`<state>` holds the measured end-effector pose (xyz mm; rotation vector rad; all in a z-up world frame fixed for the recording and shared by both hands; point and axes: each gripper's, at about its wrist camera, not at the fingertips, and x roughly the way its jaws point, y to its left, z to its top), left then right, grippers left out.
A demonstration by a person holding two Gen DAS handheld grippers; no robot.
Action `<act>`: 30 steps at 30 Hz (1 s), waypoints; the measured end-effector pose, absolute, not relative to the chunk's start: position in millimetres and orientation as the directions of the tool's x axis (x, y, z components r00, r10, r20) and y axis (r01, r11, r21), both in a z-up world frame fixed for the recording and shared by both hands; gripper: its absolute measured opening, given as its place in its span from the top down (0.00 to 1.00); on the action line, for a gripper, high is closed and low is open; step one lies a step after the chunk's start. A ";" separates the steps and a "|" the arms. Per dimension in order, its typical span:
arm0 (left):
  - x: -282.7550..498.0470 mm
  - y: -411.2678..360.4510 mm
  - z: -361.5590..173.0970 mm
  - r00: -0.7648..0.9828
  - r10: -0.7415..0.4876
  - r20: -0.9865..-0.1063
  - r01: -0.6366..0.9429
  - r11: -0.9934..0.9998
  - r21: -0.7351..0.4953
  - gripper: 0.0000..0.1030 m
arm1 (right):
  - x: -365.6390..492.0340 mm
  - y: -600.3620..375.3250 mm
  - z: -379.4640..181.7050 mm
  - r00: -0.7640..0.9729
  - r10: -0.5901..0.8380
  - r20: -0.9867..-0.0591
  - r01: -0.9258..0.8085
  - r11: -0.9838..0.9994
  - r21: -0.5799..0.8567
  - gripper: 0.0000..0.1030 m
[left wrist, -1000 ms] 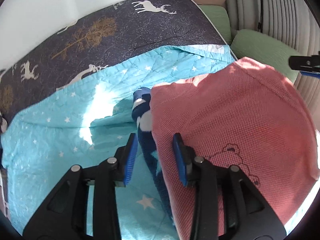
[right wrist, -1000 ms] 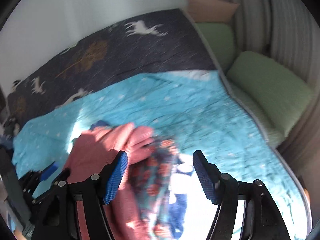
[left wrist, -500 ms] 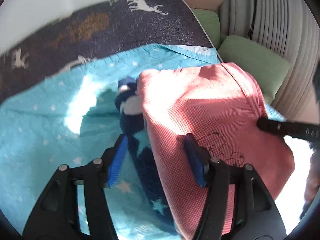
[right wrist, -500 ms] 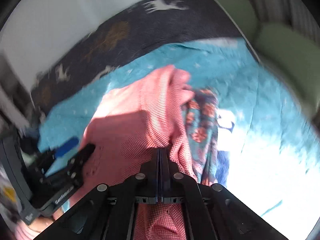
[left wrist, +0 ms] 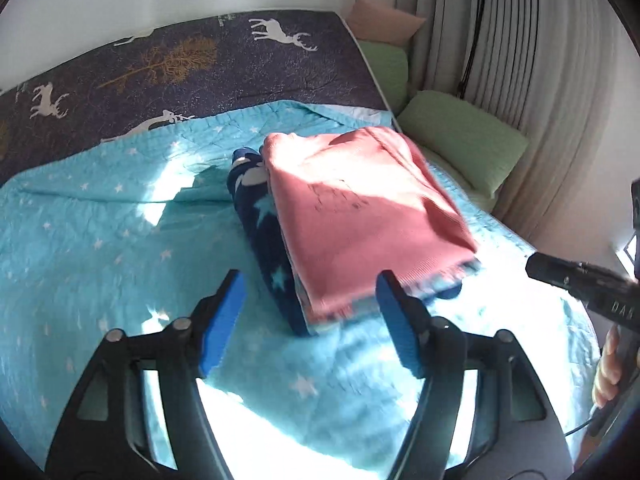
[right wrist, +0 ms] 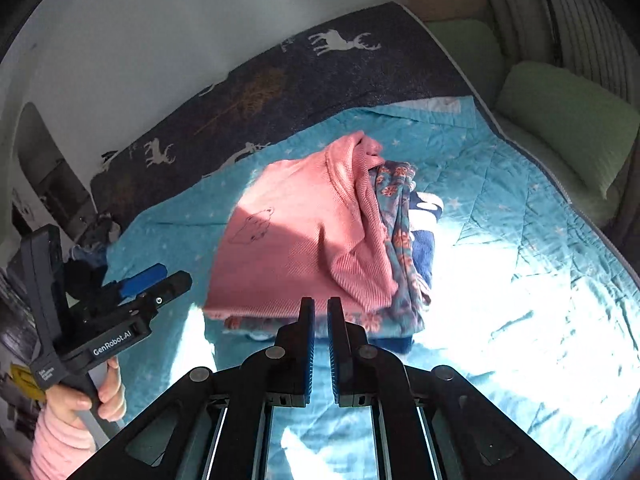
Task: Fold small clothes
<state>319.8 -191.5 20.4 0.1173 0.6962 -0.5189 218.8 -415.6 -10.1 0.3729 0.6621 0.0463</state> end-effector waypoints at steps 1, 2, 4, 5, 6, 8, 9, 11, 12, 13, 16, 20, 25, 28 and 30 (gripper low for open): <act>309.7 -185.9 21.0 0.646 -0.430 -0.631 0.492 0.866 -0.086 0.28 | 205.4 -409.2 -9.7 0.799 0.146 -0.583 0.074 0.939 0.336 0.90; 296.9 -179.2 21.0 0.645 -0.446 -0.620 0.490 0.865 -0.112 0.28 | 188.6 -402.6 -10.0 0.808 0.133 -0.574 0.074 0.943 0.323 0.89; 274.9 -168.2 19.9 0.638 -0.472 -0.609 0.480 0.861 -0.165 0.26 | 160.6 -392.6 -10.7 0.820 0.125 -0.558 0.073 0.945 0.320 0.86; 265.9 -164.1 19.5 0.632 -0.481 -0.607 0.474 0.860 -0.188 0.26 | 147.1 -387.6 -11.3 0.825 0.127 -0.551 0.072 0.943 0.324 0.86; 255.9 -160.5 18.9 0.627 -0.491 -0.605 0.468 0.858 -0.211 0.25 | 135.1 -384.1 -12.3 0.828 0.129 -0.546 0.069 0.942 0.327 0.85; 238.5 -157.7 17.5 0.616 -0.498 -0.610 0.466 0.855 -0.227 0.25 | 111.3 -374.2 -9.7 0.836 0.129 -0.533 0.060 0.945 0.322 0.84; 230.0 -158.0 17.5 0.615 -0.494 -0.615 0.467 0.856 -0.221 0.25 | 101.2 -369.6 -8.3 0.842 0.124 -0.526 0.058 0.947 0.316 0.81; 210.1 -157.6 18.3 0.628 -0.475 -0.617 0.462 0.865 -0.196 0.25 | 80.9 -361.4 -5.3 0.854 0.107 -0.510 0.059 0.952 0.299 0.74; 199.6 -157.2 19.4 0.639 -0.463 -0.614 0.457 0.871 -0.181 0.23 | 72.0 -356.7 -3.8 0.858 0.096 -0.504 0.062 0.956 0.287 0.72; 189.7 -156.5 20.5 0.649 -0.454 -0.611 0.453 0.875 -0.169 0.20 | 62.3 -352.9 -2.0 0.861 0.084 -0.502 0.067 0.959 0.276 0.70; 163.3 -152.5 24.4 0.667 -0.440 -0.601 0.448 0.882 -0.149 0.19 | 45.4 -346.3 0.2 0.866 0.060 -0.497 0.083 0.961 0.262 0.61; 138.1 -148.2 29.3 0.687 -0.415 -0.596 0.441 0.891 -0.111 0.19 | 22.4 -340.6 6.8 0.879 0.068 -0.473 0.073 0.959 0.273 0.54; 109.2 -141.1 33.9 0.719 -0.382 -0.581 0.434 0.899 -0.055 0.19 | 5.3 -329.4 14.7 0.889 0.068 -0.453 0.055 0.966 0.252 0.45; 96.7 -135.3 36.7 0.728 -0.381 -0.570 0.430 0.901 -0.053 0.19 | -4.1 -318.9 17.0 0.891 0.067 -0.449 0.042 0.973 0.228 0.44; 90.2 -132.6 37.5 0.733 -0.380 -0.564 0.429 0.902 -0.050 0.19 | -10.5 -311.9 18.5 0.893 0.063 -0.445 0.036 0.977 0.210 0.43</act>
